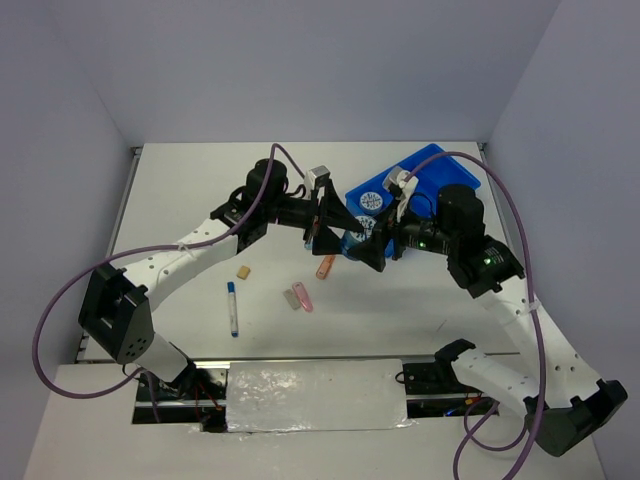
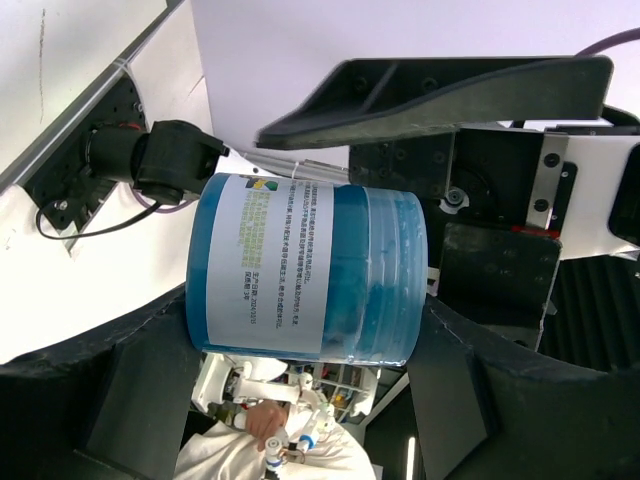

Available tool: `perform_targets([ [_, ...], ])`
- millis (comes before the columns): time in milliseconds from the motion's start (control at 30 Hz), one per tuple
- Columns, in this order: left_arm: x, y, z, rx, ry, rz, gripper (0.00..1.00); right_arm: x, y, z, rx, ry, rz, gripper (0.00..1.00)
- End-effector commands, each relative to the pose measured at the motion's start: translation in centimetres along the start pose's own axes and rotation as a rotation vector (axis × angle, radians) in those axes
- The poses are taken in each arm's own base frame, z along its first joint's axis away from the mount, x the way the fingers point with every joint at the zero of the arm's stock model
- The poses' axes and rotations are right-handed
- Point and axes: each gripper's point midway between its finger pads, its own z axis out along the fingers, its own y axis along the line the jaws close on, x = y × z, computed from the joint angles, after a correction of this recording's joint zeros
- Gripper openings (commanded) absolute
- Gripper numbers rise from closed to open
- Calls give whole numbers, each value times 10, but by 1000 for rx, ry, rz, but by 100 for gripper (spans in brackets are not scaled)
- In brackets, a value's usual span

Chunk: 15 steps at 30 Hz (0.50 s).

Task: Sort the stationery into containers
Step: Pick up the stationery from the center of the board.

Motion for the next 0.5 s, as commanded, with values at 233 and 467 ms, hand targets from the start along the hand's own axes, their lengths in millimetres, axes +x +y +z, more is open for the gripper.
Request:
perform_targets([
  [233,12,-36,-13,69,7,132,13,-38,-3,0,44,-171,-26,72],
  [467,7,-40,-17,49,-11,169,86,-27,-10,8,49,-152,-14,28],
])
